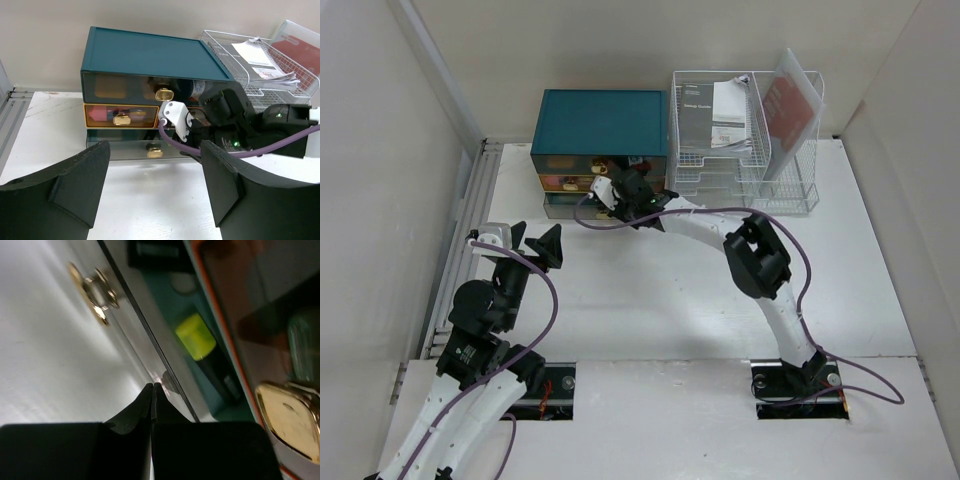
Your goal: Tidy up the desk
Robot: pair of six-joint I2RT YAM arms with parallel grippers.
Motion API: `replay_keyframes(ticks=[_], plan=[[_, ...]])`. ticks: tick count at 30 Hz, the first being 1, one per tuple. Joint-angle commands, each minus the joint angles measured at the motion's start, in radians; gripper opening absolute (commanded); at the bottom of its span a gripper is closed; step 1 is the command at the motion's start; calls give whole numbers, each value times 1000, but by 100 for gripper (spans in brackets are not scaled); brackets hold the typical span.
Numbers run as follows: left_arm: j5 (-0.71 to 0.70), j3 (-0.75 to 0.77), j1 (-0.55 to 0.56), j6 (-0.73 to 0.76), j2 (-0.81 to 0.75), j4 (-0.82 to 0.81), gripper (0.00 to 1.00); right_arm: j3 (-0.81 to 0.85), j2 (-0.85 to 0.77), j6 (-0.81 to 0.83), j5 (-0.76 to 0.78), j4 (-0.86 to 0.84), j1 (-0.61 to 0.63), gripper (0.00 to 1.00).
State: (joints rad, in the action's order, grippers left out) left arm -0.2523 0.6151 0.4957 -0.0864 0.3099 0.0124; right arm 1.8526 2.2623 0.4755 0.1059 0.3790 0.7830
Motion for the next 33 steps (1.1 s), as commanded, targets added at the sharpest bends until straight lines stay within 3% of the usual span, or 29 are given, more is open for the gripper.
replay_keyframes(ticks=[1,11,21,24,25,29,33], plan=[[-7,-2,3,11,-14,-37,70,-23,-41,-43,270,-209,5,0],[-7,-2,3,11,-14,-37,70,-32,-10,-40,454,-336,5,0],[-7,-2,3,11,-14,-37,70,-142,-101,-20,370,-353,16,0],[-7,-2,3,11,-14,-37,70,-179,-206,18,111,-186,27,0],[-7,-2,3,11,-14,-37,70,-179,-234,49,-95,-122,27,0],[-7,-2,3,11,-23,-37,70,-179,-362,222,-555,156,16,1],[-7,-2,3,11,-23,-37,73,-35,-386,450,-807,559,7,26]])
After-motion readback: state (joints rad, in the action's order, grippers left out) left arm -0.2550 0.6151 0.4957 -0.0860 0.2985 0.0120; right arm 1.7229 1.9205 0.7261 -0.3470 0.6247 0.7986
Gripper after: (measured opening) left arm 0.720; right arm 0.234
